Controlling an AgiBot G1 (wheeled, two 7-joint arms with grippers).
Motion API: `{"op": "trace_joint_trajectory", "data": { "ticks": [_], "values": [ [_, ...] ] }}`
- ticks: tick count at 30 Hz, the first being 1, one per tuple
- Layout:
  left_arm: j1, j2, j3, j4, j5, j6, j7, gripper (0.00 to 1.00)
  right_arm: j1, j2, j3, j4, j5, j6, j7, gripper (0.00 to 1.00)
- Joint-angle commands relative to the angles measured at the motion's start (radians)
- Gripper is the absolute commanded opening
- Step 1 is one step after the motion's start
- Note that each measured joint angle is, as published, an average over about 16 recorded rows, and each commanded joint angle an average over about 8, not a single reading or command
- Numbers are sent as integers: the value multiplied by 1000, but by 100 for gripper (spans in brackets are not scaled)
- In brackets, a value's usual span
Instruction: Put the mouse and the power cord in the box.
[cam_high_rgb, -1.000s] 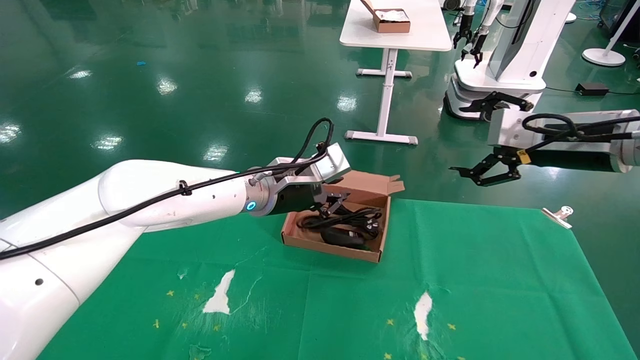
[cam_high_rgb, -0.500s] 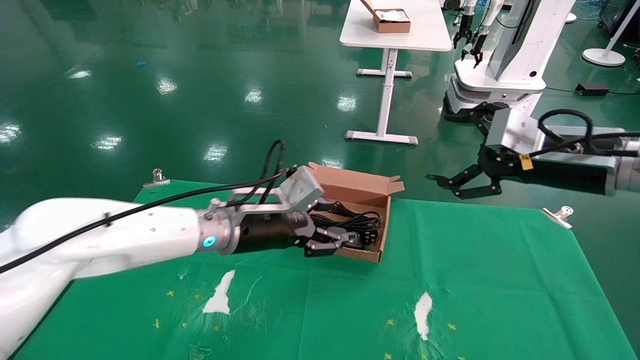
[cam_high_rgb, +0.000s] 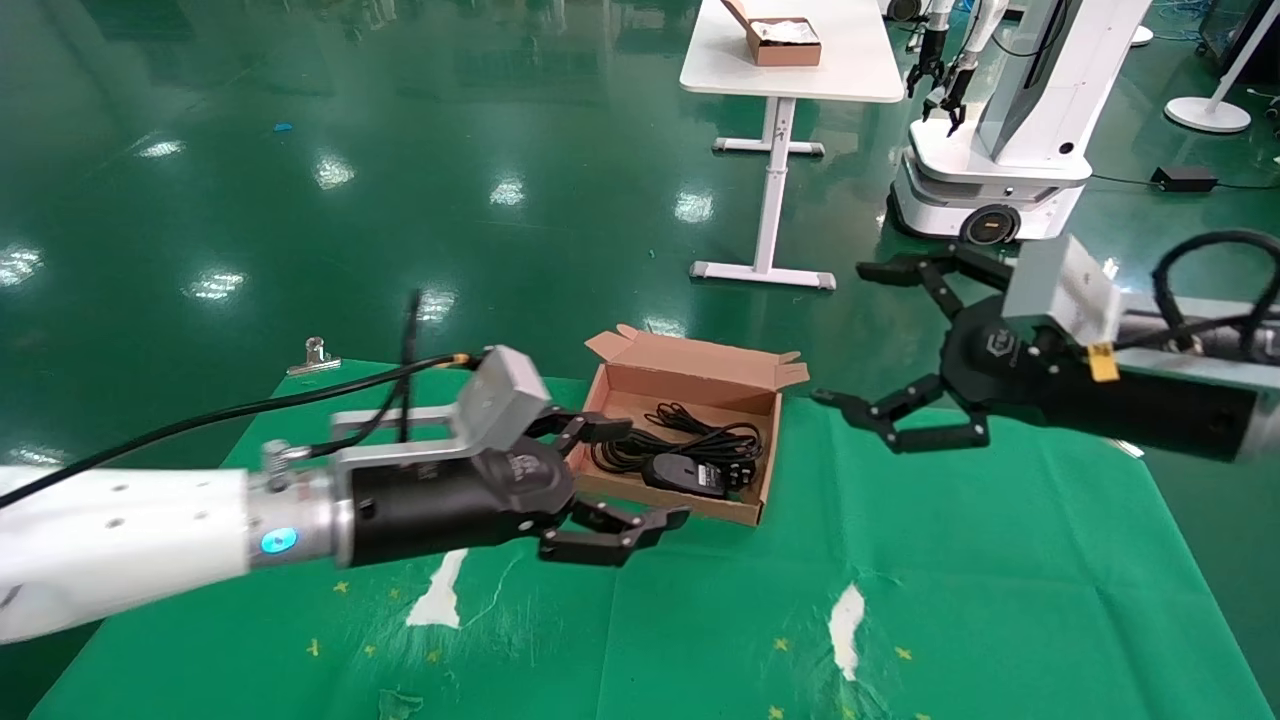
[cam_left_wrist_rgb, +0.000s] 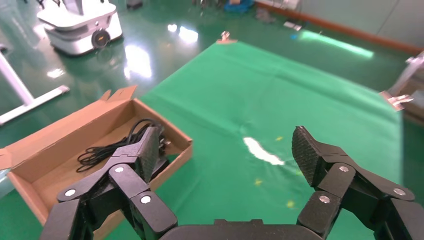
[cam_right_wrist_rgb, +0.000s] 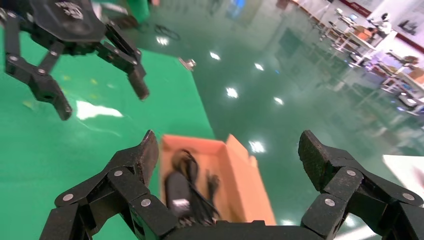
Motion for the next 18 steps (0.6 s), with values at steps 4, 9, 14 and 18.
{"op": "trace_joint_trajectory", "data": {
  "ticks": [4, 9, 14, 18],
  "values": [
    [54, -64, -70, -58, -64, 71, 8, 100, -74, 32, 30, 104, 53, -22, 89, 100],
    [108, -128, -141, -117, -129, 144, 15, 100, -149, 63, 61, 208, 107, -44, 179, 100],
    [162, -192, -212, -176, -193, 216, 23, 100, -224, 95, 92, 313, 161, -67, 269, 100],
    [205, -243, -269, -223, -245, 273, 29, 100, -284, 121, 116, 396, 204, -84, 340, 100]
  ]
}}
